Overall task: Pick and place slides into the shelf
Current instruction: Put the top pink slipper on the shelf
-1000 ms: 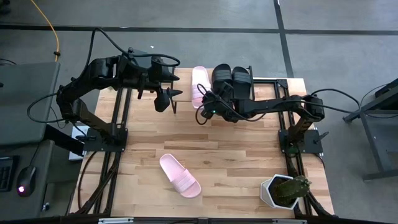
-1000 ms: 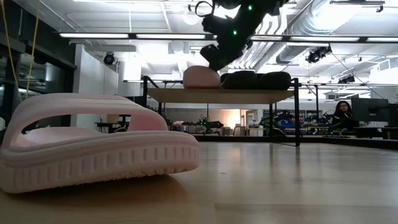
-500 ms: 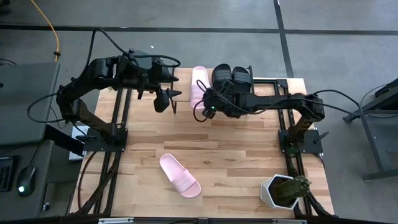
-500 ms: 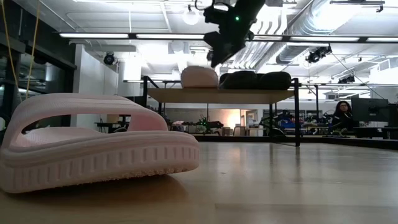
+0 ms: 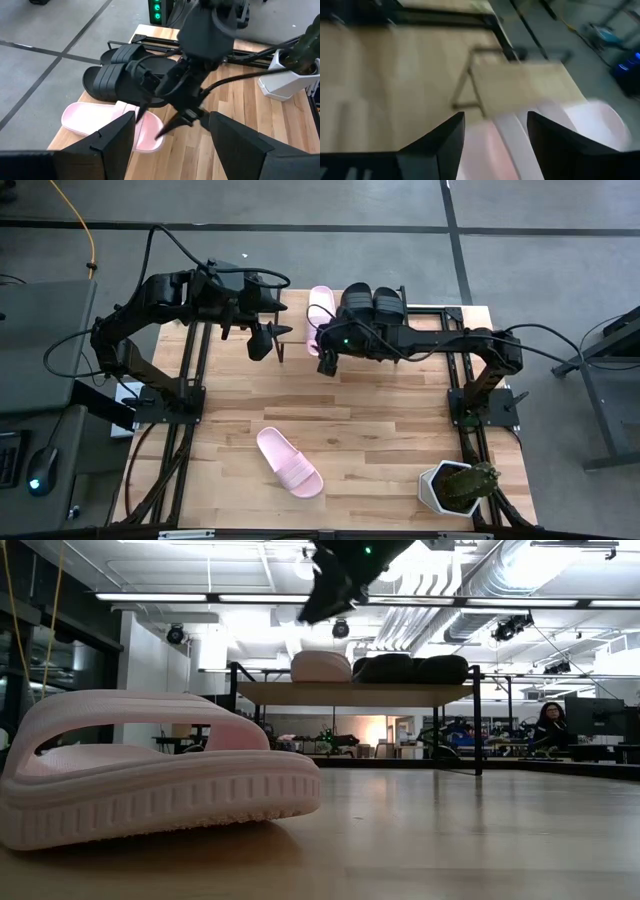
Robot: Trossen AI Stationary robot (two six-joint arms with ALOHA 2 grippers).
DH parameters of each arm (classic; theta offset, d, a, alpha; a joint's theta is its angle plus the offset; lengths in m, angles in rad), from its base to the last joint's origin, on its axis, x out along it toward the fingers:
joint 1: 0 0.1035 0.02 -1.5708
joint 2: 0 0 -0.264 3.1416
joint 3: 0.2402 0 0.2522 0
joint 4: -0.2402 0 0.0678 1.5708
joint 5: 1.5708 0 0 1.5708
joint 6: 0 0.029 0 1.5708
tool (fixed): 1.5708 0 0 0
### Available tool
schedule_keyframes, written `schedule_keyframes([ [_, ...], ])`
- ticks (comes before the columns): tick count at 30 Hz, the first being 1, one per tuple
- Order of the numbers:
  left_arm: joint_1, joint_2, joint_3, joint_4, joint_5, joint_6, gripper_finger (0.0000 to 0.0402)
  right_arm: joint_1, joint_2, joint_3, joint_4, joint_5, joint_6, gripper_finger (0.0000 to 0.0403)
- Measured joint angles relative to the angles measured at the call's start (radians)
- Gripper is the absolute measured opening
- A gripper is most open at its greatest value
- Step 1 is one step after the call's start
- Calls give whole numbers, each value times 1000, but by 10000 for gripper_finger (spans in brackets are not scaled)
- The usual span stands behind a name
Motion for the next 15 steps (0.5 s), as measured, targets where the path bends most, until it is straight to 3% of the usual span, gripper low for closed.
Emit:
schedule_keyframes([
  [7,0,0,0,0,13,0,244,-72,-1,0,55,-149,-16,168],
  [15,0,0,0,14,20,6,244,-148,-1,0,126,-259,-41,71],
])
